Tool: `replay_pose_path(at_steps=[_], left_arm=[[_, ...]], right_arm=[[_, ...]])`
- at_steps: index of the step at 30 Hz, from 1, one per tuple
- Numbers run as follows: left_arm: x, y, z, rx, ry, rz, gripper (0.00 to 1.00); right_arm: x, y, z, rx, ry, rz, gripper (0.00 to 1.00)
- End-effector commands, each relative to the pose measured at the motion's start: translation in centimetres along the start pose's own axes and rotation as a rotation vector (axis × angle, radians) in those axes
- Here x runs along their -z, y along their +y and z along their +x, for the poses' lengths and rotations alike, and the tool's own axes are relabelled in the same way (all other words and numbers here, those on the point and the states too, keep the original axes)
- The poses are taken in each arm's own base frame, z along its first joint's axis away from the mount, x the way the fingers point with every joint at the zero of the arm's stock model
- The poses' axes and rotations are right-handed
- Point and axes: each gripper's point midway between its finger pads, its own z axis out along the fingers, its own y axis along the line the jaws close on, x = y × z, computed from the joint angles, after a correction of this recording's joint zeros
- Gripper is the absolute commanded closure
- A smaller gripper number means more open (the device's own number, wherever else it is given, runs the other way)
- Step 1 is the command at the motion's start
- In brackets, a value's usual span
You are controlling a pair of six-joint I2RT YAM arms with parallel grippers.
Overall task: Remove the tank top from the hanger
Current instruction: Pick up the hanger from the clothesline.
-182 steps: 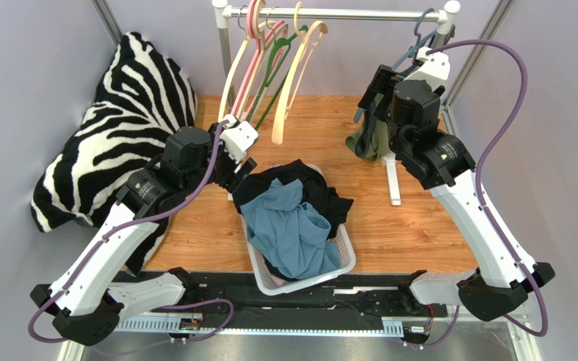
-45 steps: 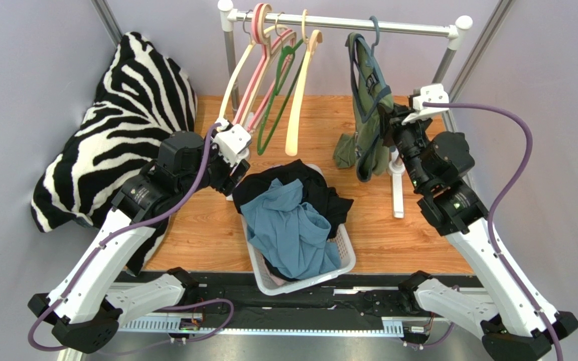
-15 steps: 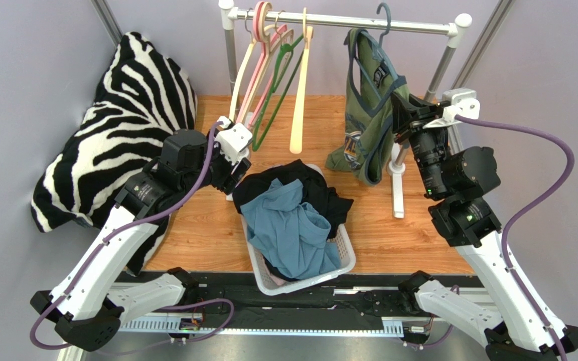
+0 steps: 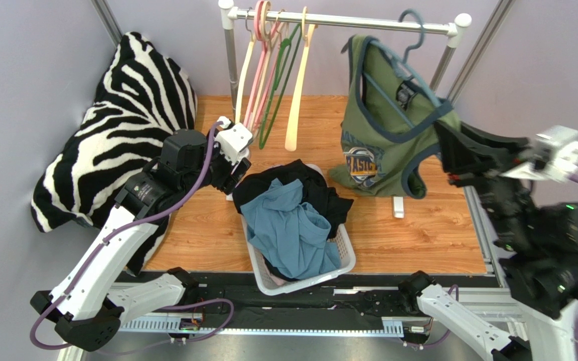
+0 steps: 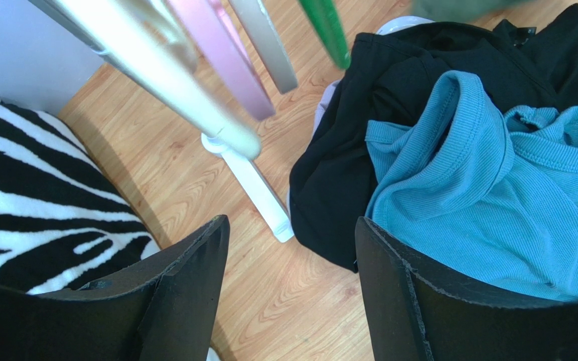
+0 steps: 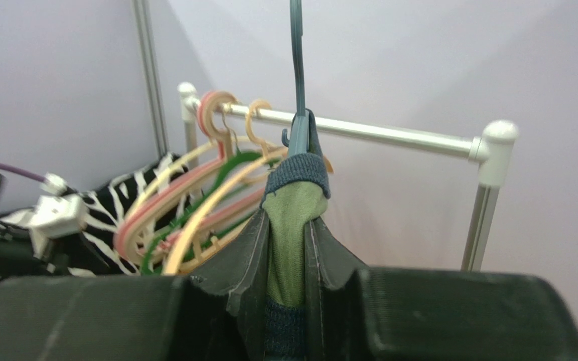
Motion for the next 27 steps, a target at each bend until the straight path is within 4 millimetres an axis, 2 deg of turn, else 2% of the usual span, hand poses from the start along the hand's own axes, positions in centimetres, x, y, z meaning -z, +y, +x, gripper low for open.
replay_pose_path(at_steps=[1,3,10,12,13,15,17,18,19,20,21,23,27], left_arm=[[0.7,0.6,-1.5,0.004,-0.059,-0.021,0.29],[0.9,0.7,-1.4,-0.002,-0.061,-0.027,0.29],[1.9,0.5,-1.5,-0.017,-0.074,-0.019,0.28],[2.1,0.6,-1.6,-0.020,-0.078,-0.023,0.26],[2.2,0.7,-1.7,-0.019,-0.082,-0.026,0.25],[2.4,0.7,-1.7,-0.023,-0.085,-0.027,0.23],[2.3,0.8,-1.4,-0.026,-0.078,-0.033,0.23],[2.3,0.8,-1.3,-0.026,-0.077,-0.037,0.23],[2.2,0.8,-1.1,-0.026,-0.074,-0.036,0.23],[2.2,0.8,-1.0,-0.026,-0.070,-0.037,0.24],[2.3,0.8,-1.1,-0.024,-0.073,-0.038,0.23],[2.3,0.8,-1.0,-0.026,-0.073,-0.038,0.24],[2.2,0.7,-0.9,-0.019,-0.070,-0.038,0.23]], right_arm=[[2.1,2.0,-9.4,-0.043,-0.224,-0.123,1.00],[2.7,2.5,-11.5,-0.070,-0.264,-0.147,1.00],[2.6,4.4,-14.5,-0.138,-0.313,-0.254,1.00],[1.9,4.8,-14.8,-0.153,-0.318,-0.272,1.00],[2.2,5.0,-15.8,-0.155,-0.340,-0.292,1.00],[1.5,5.5,-16.6,-0.166,-0.357,-0.314,1.00],[1.9,5.9,-18.8,-0.171,-0.416,-0.345,1.00],[1.1,6.0,-19.0,-0.181,-0.420,-0.352,1.00],[1.2,6.3,-19.8,-0.177,-0.441,-0.368,1.00],[2.3,6.2,-22.0,-0.172,-0.504,-0.378,1.00],[1.5,6.4,-22.2,-0.173,-0.508,-0.384,1.00],[2.1,6.3,-24.3,-0.172,-0.575,-0.391,1.00],[2.5,5.6,-26.2,-0.189,-0.677,-0.361,1.00]])
